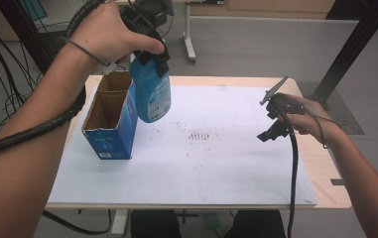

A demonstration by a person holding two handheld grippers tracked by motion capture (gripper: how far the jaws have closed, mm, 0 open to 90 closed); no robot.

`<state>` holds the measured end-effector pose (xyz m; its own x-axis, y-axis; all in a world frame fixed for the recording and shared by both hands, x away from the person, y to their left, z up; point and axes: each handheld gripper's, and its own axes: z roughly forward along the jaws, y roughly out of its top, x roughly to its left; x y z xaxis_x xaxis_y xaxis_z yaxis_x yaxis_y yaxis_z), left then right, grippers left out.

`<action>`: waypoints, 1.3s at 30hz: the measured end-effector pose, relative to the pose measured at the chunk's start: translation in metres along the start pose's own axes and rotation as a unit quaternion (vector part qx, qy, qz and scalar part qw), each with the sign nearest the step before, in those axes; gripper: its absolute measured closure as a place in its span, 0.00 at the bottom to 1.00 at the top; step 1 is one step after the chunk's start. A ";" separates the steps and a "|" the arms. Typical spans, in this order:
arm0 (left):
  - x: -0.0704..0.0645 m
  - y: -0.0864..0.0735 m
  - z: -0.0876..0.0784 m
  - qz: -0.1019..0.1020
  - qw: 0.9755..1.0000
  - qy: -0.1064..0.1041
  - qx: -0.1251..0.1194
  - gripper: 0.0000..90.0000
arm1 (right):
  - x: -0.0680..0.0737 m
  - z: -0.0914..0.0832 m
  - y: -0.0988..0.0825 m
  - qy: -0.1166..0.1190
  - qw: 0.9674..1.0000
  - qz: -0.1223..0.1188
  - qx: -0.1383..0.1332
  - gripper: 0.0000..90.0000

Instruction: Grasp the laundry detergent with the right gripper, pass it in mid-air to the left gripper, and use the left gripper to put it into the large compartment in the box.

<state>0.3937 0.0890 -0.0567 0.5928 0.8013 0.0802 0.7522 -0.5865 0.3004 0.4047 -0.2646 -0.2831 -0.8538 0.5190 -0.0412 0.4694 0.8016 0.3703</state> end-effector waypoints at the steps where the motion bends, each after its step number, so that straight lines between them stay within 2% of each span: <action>1: 0.005 0.000 -0.001 -0.014 1.000 0.004 -0.004 0.42 | 0.000 0.000 0.001 0.002 1.000 0.001 0.000 0.04; 5: 0.022 0.000 -0.005 -0.048 0.999 0.015 -0.003 0.42 | 0.000 0.003 0.002 0.002 1.000 0.004 -0.004 0.04; 6: 0.031 -0.001 -0.005 -0.061 0.998 0.020 -0.001 0.42 | 0.000 0.003 0.003 0.002 1.000 0.005 -0.004 0.04; 9: 0.043 -0.002 -0.006 -0.085 0.996 0.027 -0.001 0.42 | 0.000 0.004 0.003 0.004 1.000 0.003 -0.004 0.04; 10: 0.049 -0.003 -0.006 -0.098 0.995 0.031 -0.001 0.42 | 0.000 0.004 0.003 0.004 1.000 0.002 -0.005 0.04; 13: 0.062 -0.006 -0.006 -0.119 0.992 0.041 -0.001 0.42 | -0.001 0.004 0.003 0.006 1.000 0.003 -0.006 0.04; 16: 0.078 -0.011 -0.004 -0.147 0.988 0.043 0.000 0.42 | -0.001 0.006 0.003 0.007 1.000 0.004 -0.007 0.04; 18: 0.091 -0.016 -0.002 -0.174 0.984 0.043 -0.004 0.42 | -0.001 0.006 0.003 0.009 1.000 0.005 -0.010 0.04; 20: 0.098 -0.019 -0.001 -0.189 0.981 0.044 -0.006 0.42 | -0.001 0.006 0.005 0.009 1.000 0.005 -0.013 0.04; 21: 0.105 -0.023 0.000 -0.201 0.978 0.047 -0.005 0.42 | -0.001 0.006 0.005 0.010 1.000 0.006 -0.015 0.04; 25: 0.116 -0.029 0.003 -0.223 0.973 0.059 -0.003 0.42 | -0.001 0.004 0.006 0.009 1.000 0.005 -0.015 0.04; 27: 0.121 -0.032 0.005 -0.238 0.969 0.062 0.001 0.42 | -0.002 0.004 0.007 0.004 1.000 0.007 -0.014 0.04; 34: 0.134 -0.039 0.011 -0.268 0.961 0.067 0.009 0.42 | -0.001 0.004 0.008 0.003 1.000 0.010 -0.018 0.04; 37: 0.137 -0.040 0.012 -0.275 0.959 0.070 0.011 0.42 | -0.002 0.004 0.007 0.003 1.000 0.011 -0.017 0.04; 39: 0.138 -0.041 0.013 -0.275 0.959 0.071 0.013 0.42 | -0.001 0.003 0.007 0.003 1.000 0.012 -0.020 0.04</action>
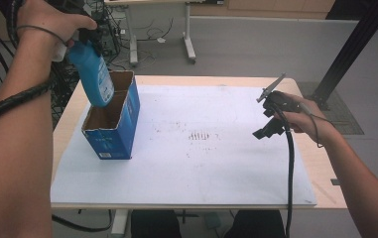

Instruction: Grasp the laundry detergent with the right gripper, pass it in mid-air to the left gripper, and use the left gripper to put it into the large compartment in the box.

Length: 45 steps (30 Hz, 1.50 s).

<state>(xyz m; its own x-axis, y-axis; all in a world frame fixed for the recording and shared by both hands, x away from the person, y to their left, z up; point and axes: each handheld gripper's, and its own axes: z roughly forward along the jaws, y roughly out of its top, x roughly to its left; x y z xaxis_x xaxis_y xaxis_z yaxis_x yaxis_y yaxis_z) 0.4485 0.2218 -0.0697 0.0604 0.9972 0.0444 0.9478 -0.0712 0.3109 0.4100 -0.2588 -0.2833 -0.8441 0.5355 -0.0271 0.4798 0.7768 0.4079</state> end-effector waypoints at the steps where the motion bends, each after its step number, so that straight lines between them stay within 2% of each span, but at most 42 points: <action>1: 0.000 0.000 0.000 -0.001 1.000 0.001 0.000 0.42 | 0.000 0.000 0.000 0.001 1.000 0.000 0.000 0.04; 9: 0.000 -0.002 0.011 -0.001 1.000 0.007 0.005 0.42 | 0.000 -0.001 -0.002 -0.001 1.000 0.002 -0.004 0.04; 20: 0.002 -0.013 0.053 -0.002 1.000 0.000 0.021 0.42 | 0.002 0.000 -0.005 0.000 1.000 0.005 -0.010 0.04; 25: 0.001 -0.019 0.076 -0.001 1.000 0.005 0.030 0.42 | 0.003 0.000 -0.005 -0.001 1.000 0.003 -0.014 0.04; 30: 0.001 -0.025 0.099 -0.007 0.999 -0.005 0.034 0.42 | 0.004 0.000 -0.004 -0.002 1.000 0.001 -0.016 0.04; 36: -0.001 -0.029 0.115 -0.001 0.999 0.001 0.035 0.42 | 0.004 0.002 -0.006 -0.003 1.000 0.003 -0.013 0.04; 45: -0.003 -0.036 0.143 -0.006 0.999 0.000 0.041 0.42 | 0.004 0.005 -0.007 0.002 1.000 0.006 -0.011 0.04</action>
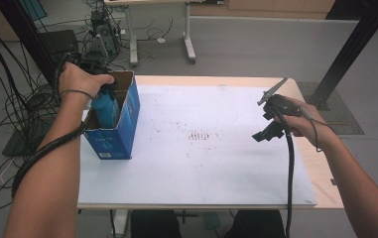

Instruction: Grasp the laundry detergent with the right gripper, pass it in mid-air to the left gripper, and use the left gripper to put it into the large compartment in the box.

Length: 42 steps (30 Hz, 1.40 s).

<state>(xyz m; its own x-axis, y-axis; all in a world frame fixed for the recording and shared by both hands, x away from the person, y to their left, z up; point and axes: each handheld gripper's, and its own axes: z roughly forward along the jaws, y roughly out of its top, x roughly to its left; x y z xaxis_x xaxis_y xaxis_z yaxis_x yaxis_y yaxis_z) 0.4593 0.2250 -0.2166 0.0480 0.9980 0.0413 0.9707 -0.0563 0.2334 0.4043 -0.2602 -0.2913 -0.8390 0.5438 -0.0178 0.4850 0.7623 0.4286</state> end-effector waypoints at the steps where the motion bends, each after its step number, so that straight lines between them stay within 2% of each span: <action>1: 0.000 0.000 0.002 0.000 1.000 0.000 0.000 0.42 | 0.000 0.000 0.000 0.001 1.000 0.002 0.001 0.04; 13: 0.001 -0.008 0.031 -0.010 1.000 -0.005 0.003 0.42 | -0.001 0.002 -0.002 0.005 1.000 0.006 -0.002 0.04; 21: 0.002 -0.014 0.048 -0.011 1.000 0.000 0.006 0.42 | -0.003 0.003 -0.004 0.005 1.000 0.008 -0.003 0.04; 42: 0.000 -0.017 0.050 -0.012 1.000 0.002 -0.003 0.42 | 0.000 0.004 -0.003 0.005 1.000 0.007 -0.003 0.04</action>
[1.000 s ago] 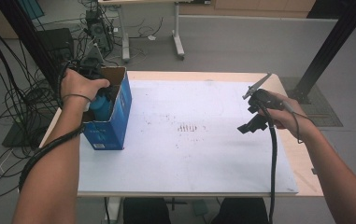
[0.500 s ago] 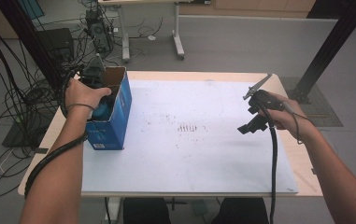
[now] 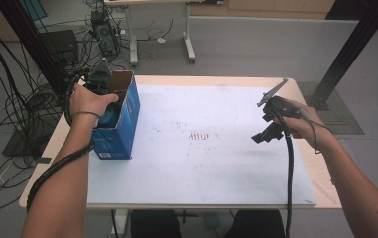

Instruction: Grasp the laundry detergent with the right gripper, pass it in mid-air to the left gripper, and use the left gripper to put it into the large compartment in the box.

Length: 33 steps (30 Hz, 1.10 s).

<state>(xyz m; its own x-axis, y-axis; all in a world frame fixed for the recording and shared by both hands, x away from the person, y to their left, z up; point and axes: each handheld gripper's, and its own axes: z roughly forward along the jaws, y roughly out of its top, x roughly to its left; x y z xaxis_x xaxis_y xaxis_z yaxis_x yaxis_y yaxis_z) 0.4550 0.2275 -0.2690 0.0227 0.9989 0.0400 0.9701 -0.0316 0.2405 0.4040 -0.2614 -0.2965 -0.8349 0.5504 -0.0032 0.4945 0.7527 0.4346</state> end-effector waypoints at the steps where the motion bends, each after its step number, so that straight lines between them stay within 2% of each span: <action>1: 0.000 0.000 0.000 0.000 1.000 0.000 0.000 0.42 | 0.000 0.000 0.000 0.000 1.000 0.001 0.000 0.04; 33: 0.000 0.000 0.001 -0.001 1.000 0.000 -0.001 0.42 | -0.002 0.000 -0.003 0.001 1.000 0.004 0.000 0.04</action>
<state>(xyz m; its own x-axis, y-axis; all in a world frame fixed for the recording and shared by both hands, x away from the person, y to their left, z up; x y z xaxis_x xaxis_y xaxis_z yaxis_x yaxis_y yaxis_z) 0.4554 0.2278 -0.2695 0.0205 0.9990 0.0402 0.9699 -0.0296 0.2417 0.4043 -0.2650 -0.2977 -0.8310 0.5562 0.0014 0.5015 0.7481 0.4345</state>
